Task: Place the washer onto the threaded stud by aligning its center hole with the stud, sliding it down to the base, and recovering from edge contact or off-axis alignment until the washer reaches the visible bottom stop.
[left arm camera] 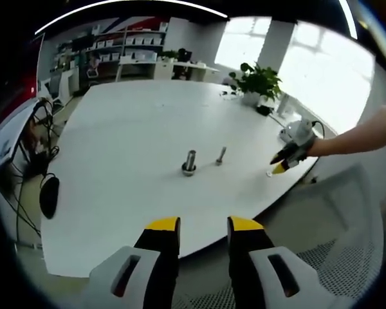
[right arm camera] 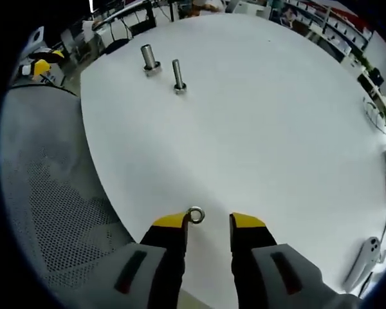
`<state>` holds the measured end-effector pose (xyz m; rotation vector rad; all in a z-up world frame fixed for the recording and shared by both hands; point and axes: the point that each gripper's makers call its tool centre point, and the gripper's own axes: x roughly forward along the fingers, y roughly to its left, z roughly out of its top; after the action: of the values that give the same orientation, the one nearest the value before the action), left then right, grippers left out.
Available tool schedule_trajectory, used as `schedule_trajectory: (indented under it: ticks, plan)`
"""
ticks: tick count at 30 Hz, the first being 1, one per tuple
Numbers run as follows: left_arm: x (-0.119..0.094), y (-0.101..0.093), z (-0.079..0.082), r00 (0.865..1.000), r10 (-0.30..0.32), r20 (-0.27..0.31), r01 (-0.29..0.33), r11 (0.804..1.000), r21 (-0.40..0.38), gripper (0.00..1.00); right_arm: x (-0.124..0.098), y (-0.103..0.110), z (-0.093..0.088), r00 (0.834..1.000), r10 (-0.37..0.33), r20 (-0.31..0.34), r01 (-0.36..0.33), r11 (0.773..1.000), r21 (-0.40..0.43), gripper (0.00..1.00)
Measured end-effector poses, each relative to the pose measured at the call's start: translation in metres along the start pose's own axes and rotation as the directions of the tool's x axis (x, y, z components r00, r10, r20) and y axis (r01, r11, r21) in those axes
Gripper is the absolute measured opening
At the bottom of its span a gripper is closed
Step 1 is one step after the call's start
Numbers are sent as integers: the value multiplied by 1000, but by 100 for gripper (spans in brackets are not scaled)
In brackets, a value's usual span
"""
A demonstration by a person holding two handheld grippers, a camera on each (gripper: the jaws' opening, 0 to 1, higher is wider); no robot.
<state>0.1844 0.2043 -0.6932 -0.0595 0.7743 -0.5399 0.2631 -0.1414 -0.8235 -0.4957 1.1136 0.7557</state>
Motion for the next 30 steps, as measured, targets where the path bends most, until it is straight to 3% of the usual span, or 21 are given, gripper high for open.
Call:
schedule_trajectory:
  ticks: [3,6,12,16,21,30]
  plan:
    - [0,1,-1,1000,5,-5,-5,1000,3,28,1,12,1,999,41,19,-41,999,0,29]
    - [0,1,-1,1000,11,-3,-11,1000,2,28,4,13,-3,1000,29,2,-29,998,-51,29]
    - [1,4,-3,1000,26,-18,-26,1000,6,28,11,15,-7,999,44,-13,-45,997,-66,27]
    - [1,1,-3,1000,17,-13,-17,1000,16,28,13,17,-6,999,47,-25,-50,989,-138,26]
    - [2,0,-5,1000,15,-26,-15,1000,17,28,13,15,-6,999,43,-26,-46,991,-129,24]
    - [1,1,-5,1000,16,-25,-15,1000,17,28,15,18,-5,997,50,-61,-63,974,-218,19]
